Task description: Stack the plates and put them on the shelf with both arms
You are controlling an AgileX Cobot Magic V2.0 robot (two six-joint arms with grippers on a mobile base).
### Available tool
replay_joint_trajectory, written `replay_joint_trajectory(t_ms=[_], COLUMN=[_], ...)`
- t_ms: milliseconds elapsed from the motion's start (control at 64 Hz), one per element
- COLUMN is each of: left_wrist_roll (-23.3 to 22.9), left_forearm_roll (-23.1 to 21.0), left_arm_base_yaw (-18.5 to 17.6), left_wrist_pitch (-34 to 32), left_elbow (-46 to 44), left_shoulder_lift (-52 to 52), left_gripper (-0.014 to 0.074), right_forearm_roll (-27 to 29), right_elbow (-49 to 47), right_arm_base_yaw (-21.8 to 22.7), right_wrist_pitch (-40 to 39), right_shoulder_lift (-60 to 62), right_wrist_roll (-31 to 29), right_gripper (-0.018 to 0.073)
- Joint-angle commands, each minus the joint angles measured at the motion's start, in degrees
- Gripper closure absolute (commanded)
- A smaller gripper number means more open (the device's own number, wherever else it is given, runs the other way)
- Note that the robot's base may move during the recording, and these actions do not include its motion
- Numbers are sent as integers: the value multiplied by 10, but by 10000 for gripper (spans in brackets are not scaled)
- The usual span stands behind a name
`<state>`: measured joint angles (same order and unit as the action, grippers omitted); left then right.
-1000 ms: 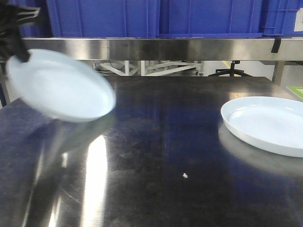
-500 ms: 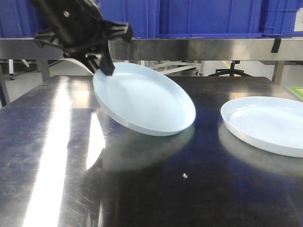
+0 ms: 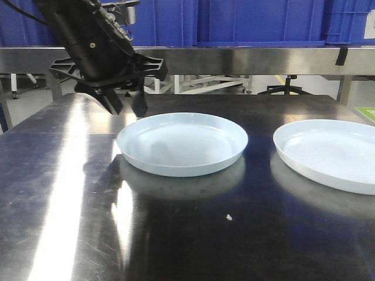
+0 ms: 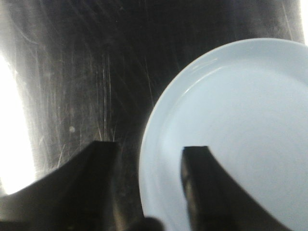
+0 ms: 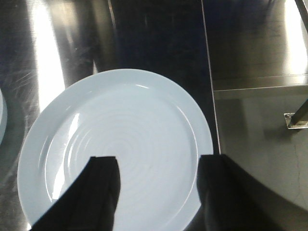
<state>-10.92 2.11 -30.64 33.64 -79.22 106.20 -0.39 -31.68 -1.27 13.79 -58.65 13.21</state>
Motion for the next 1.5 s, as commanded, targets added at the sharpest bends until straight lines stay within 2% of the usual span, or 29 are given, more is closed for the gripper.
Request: replay_joint_trajectory(t_ms=[0, 78, 172, 250, 563, 672, 844, 1063, 1188, 1329, 1485], left_wrist_roll=[-2, -2, 0, 7, 7, 7, -8, -9, -9, -9, -9], left_forearm_roll=[2, 4, 4, 4, 4, 4, 4, 5, 5, 5, 14], left_arm_base_yaw=[-3, -1, 8, 20, 116, 145, 183, 199, 199, 199, 199], left_wrist_pitch=[4, 27, 39, 39, 62, 45, 1, -76, -83, -92, -98], left_elbow=[-33, -50, -64, -65, -53, -22, 83, 289, 384, 463, 506], left_shoulder_lift=[-30, -30, -42, -60, -171, -221, -316, -472, -555, -634, -694], left_gripper=[171, 286, 534, 484, 500, 500, 500, 500, 500, 500, 500], right_forearm_roll=[-2, -2, -2, -2, -2, -2, -2, -2, -2, -2, -2], right_elbow=[-21, -21, -21, -21, -21, -21, -21, -21, -21, -21, -21], right_arm_base_yaw=[2, 2, 2, 2, 2, 2, 2, 2, 2, 2, 2], right_wrist_pitch=[-37, -37, -37, -37, -37, -37, -37, -37, -37, -37, -37], right_shoulder_lift=[4, 4, 4, 4, 4, 4, 4, 4, 4, 4, 4], right_wrist_roll=[2, 2, 2, 2, 2, 2, 2, 2, 2, 2, 2], right_gripper=[93, 93, 93, 93, 93, 93, 93, 93, 93, 93, 93])
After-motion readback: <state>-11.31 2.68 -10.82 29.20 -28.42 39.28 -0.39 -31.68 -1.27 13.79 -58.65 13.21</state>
